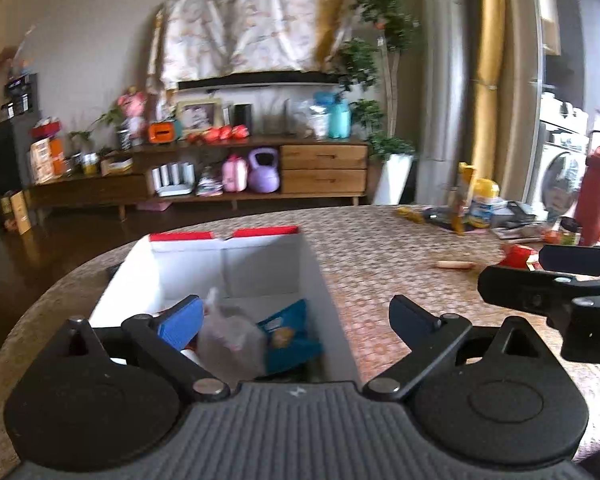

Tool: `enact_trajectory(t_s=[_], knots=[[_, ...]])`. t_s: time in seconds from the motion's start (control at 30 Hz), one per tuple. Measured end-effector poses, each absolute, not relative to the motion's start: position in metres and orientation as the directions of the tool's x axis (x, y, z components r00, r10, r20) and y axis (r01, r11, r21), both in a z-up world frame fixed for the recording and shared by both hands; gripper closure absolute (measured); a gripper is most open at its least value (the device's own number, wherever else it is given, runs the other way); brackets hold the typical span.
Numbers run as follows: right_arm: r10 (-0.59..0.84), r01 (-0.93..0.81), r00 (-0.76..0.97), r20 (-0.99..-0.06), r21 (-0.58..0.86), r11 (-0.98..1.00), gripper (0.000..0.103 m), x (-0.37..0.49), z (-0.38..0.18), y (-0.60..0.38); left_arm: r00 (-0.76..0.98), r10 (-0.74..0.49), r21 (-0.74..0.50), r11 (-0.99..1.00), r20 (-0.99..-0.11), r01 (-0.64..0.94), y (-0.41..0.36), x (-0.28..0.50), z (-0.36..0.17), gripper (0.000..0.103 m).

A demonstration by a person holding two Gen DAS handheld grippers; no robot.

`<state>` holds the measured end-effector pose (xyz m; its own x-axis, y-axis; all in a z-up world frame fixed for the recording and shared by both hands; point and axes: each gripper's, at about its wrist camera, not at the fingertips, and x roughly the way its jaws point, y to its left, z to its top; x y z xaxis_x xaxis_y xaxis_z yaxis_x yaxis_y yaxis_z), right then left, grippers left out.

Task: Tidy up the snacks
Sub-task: 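Move both open tools back toward the red chip bag and wooden stick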

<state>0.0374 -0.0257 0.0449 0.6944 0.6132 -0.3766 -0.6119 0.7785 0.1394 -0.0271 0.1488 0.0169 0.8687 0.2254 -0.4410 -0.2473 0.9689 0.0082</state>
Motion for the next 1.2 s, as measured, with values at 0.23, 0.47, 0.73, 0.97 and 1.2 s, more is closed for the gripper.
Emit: enact_trajectory(t_s=[0.23, 0.47, 0.73, 0.97, 1.2], knots=[[0.541, -0.525, 0.747, -0.386, 0.157, 0.837, 0.011, 0.043, 0.032, -0.060, 0.891, 0.148, 0.017, 0.988, -0.429, -0.156, 0.119, -0.012, 0.018, 0.003], [0.466, -0.433, 0.784, -0.409, 0.178, 0.884, 0.011, 0.054, 0.017, -0.092, 0.895, 0.084, 0.030, 0.996, -0.437, -0.079, 0.091, 0.006, 0.011, 0.003], [0.388, -0.338, 0.826, -0.409, 0.192, 0.921, 0.001, 0.064, 0.008, -0.126, 0.885, 0.039, 0.044, 0.999, -0.464, -0.020, 0.069, 0.029, 0.000, 0.003], [0.340, -0.283, 0.829, -0.444, 0.191, 0.940, 0.000, 0.079, -0.005, -0.147, 0.878, -0.019, 0.069, 0.996, -0.478, 0.059, 0.050, 0.060, -0.011, 0.003], [0.297, -0.227, 0.836, -0.461, 0.201, 0.953, 0.000, 0.094, -0.016, -0.164, 0.860, -0.101, 0.060, 0.987, -0.501, 0.151, 0.033, 0.114, -0.020, 0.003]])
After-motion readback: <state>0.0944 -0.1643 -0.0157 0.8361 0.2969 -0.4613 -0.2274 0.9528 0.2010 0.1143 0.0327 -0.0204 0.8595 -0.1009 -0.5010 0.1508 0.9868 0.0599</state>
